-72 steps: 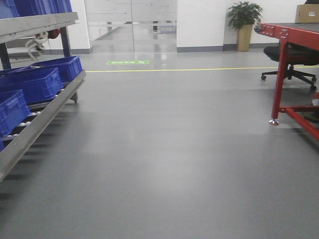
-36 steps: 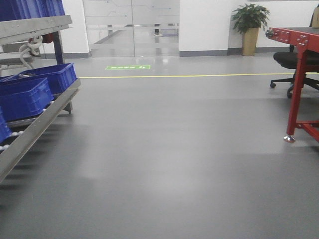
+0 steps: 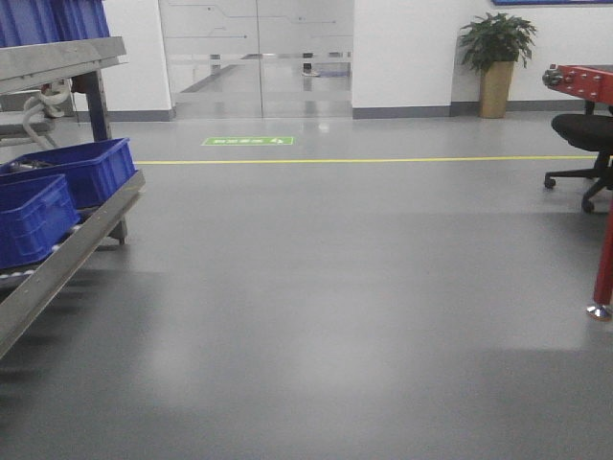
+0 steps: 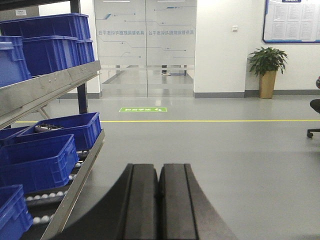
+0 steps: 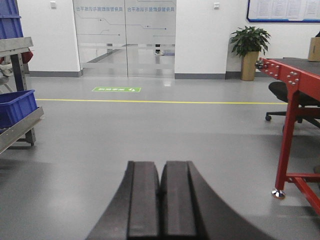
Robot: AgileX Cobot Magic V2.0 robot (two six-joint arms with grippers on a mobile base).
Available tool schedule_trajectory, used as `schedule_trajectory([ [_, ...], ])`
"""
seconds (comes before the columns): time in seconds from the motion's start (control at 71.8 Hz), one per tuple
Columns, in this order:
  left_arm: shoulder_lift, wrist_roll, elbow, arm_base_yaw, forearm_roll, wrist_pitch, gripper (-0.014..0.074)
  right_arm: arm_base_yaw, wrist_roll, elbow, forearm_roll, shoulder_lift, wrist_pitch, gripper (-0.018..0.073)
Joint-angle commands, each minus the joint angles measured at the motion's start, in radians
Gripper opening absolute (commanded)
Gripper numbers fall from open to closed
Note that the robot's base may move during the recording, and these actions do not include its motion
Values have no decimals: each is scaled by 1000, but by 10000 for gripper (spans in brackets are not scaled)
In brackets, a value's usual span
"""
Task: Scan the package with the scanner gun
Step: 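Drive the base forward along the aisle past the blue bins, then drive forward and turn toward the red-framed table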
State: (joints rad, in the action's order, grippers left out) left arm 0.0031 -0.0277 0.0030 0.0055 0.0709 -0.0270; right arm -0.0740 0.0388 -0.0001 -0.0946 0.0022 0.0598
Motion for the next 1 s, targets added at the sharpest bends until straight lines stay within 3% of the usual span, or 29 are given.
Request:
schedule_trajectory([
  [0.0,-3,0,-3,0,-2,-16,-111,-2,4,0,0,-2,-23,-162],
  [0.988,-3,0,-3,0,-2,-16,-111,-2,4,0,0,-2,-23,-162],
])
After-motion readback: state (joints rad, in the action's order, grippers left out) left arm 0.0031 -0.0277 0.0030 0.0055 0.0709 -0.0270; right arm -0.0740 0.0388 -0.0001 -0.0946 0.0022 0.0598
